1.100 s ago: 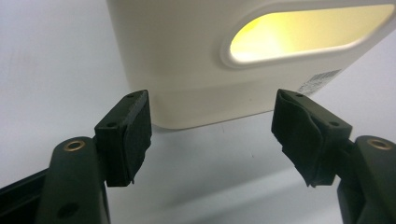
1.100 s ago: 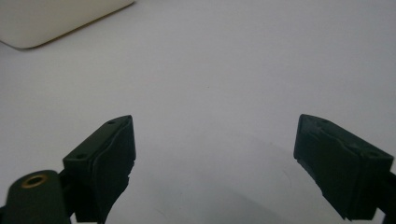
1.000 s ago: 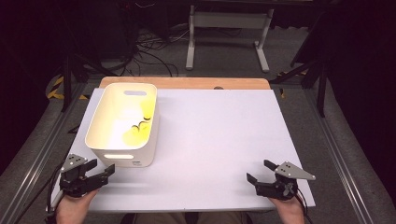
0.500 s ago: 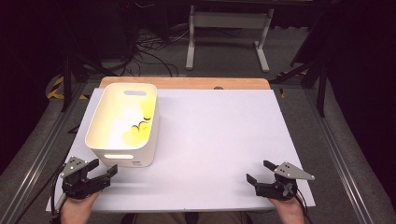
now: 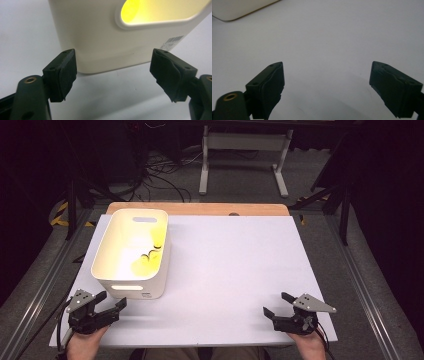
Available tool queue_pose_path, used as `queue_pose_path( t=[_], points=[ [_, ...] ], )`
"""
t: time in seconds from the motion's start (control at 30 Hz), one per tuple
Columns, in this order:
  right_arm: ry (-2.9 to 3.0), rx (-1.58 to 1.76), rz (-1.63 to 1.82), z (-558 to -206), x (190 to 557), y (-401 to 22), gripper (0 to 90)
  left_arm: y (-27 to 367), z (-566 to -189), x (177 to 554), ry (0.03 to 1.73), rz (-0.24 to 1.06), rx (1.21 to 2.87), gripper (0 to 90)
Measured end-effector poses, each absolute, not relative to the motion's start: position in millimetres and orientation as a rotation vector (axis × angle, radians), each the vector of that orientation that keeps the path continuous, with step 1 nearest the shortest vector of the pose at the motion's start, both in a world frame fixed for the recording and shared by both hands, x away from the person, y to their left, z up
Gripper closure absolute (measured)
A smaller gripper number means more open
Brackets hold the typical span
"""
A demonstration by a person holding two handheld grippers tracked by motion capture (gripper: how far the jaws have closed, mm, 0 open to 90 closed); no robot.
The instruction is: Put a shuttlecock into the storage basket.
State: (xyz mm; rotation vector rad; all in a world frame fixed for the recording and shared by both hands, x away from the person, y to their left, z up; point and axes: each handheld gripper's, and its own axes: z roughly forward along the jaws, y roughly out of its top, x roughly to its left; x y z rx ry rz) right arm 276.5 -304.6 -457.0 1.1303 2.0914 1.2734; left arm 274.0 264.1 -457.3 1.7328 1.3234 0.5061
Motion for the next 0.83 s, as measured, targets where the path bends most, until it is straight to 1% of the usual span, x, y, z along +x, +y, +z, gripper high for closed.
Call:
queue_pose_path(
  t=[0.13, 0.83],
  points=[
    [2.093, 1.130, 1.273, -457.0, 276.7, -304.9, 13.2, 264.4, -457.3, 273.0, 1.324, 0.523, 1.722, 20.8],
    [2.097, 1.129, 1.278, -457.0, 277.0, -306.4, 13.2, 266.3, -457.0, 269.9, 1.339, 0.529, 1.705, 20.2]
  ],
)
